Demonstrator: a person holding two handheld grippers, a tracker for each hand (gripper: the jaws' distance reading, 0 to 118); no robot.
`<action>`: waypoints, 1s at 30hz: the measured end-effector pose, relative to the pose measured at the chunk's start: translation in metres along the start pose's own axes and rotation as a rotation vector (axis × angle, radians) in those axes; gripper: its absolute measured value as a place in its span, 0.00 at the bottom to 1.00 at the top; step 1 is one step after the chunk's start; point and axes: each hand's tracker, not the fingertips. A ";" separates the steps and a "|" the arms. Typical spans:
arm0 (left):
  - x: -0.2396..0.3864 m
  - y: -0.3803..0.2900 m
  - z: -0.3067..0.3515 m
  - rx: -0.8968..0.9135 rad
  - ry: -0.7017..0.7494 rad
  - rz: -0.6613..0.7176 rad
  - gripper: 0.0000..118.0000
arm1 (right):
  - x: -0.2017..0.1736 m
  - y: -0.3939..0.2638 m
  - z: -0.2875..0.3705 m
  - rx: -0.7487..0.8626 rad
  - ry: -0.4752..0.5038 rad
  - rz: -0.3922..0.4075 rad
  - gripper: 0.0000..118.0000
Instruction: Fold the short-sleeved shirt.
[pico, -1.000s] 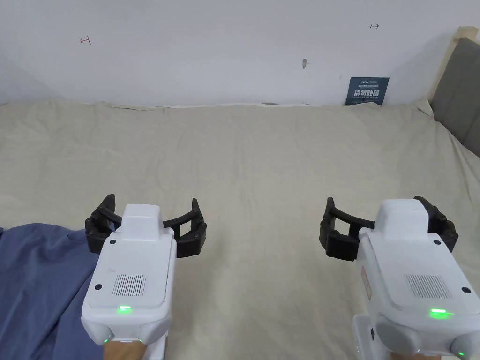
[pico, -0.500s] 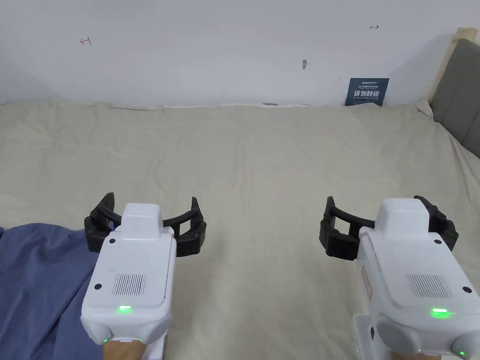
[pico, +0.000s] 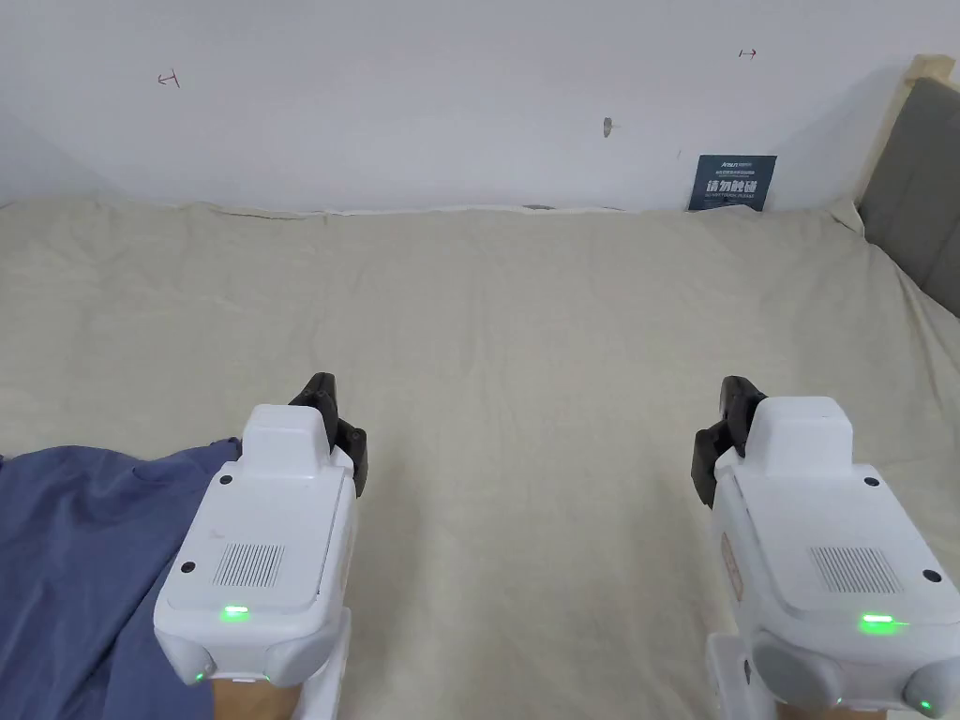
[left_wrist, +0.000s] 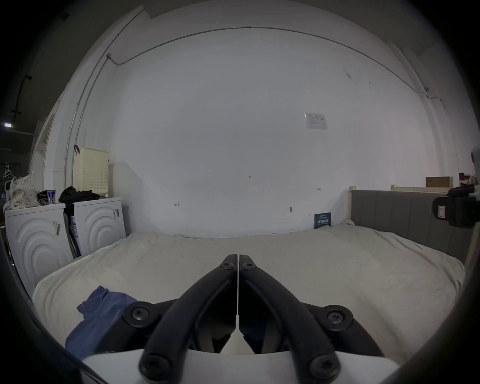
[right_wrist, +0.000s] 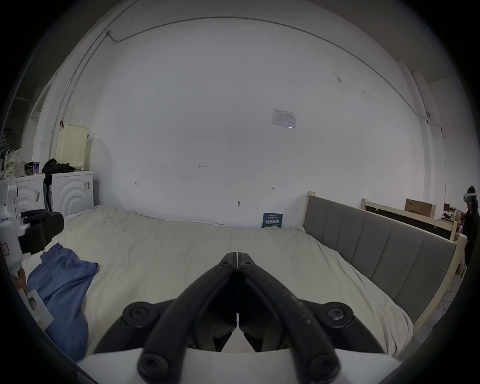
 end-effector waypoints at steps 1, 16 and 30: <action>0.001 0.000 0.000 0.001 0.013 -0.010 0.01 | 0.000 0.000 0.000 0.000 -0.003 -0.004 0.02; -0.096 -0.001 0.019 -0.025 0.190 -0.006 0.01 | -0.077 0.015 -0.027 0.036 0.179 -0.002 0.01; -0.247 -0.005 0.111 -0.081 0.548 -0.010 0.01 | -0.226 0.021 -0.034 0.047 0.520 -0.010 0.02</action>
